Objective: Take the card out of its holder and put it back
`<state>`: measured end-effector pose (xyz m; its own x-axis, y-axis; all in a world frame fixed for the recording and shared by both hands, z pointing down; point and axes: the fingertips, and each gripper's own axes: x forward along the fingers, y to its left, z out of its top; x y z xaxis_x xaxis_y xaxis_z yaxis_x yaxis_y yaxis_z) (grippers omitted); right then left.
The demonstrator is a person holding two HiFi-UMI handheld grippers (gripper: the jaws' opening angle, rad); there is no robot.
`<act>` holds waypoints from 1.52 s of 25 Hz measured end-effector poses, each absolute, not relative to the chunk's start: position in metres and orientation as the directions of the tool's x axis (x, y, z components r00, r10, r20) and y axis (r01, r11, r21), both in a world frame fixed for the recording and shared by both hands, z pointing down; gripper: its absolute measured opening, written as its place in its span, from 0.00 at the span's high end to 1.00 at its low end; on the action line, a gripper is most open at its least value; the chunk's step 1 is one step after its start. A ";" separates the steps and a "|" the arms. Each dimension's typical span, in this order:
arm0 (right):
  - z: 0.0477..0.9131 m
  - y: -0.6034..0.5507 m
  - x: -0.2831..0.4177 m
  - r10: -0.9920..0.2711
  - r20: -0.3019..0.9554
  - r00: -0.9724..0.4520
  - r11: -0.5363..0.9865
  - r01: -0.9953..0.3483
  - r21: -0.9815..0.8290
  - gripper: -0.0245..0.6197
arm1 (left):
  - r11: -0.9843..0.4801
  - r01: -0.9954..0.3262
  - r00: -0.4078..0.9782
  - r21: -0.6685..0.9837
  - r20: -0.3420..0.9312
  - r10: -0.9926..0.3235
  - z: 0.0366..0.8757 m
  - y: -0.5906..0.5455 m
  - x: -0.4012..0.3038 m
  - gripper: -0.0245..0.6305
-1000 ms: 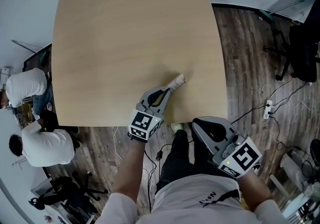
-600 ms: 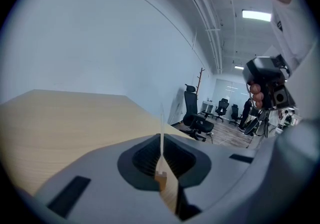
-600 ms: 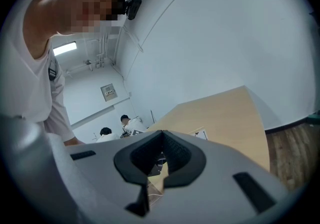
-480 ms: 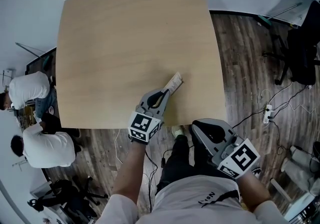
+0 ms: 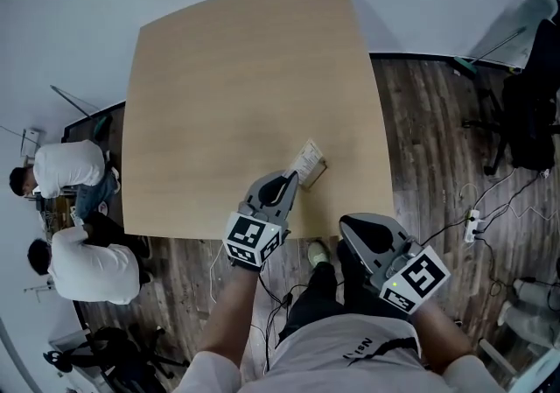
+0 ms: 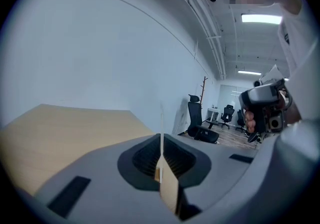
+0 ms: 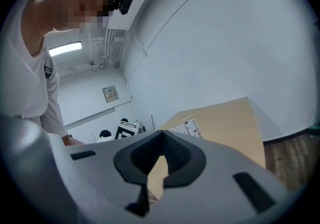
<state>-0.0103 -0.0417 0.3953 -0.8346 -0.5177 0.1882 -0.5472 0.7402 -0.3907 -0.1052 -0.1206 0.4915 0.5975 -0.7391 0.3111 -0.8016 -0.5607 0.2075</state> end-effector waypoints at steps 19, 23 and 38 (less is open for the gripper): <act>0.320 -0.060 -0.004 -0.554 0.132 -0.822 0.772 -0.566 -0.288 0.94 | -0.539 -0.797 0.590 0.272 0.165 -0.790 0.327 -0.078 -0.115 0.93; 0.300 -0.063 -0.008 -0.555 0.099 -0.826 0.784 -0.559 -0.269 0.94 | -0.535 -0.801 0.584 0.269 0.154 -0.797 0.303 -0.075 -0.119 0.93; 0.255 -0.066 -0.017 -0.558 0.041 -0.829 0.804 -0.552 -0.223 0.94 | -0.536 -0.805 0.576 0.256 0.120 -0.808 0.260 -0.053 -0.118 0.93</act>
<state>-0.0175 -0.0665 0.2553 -0.8288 -0.5580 0.0414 -0.5521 0.8035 -0.2226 -0.1182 -0.0531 0.2604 0.5764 -0.8083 0.1199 -0.8046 -0.5357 0.2560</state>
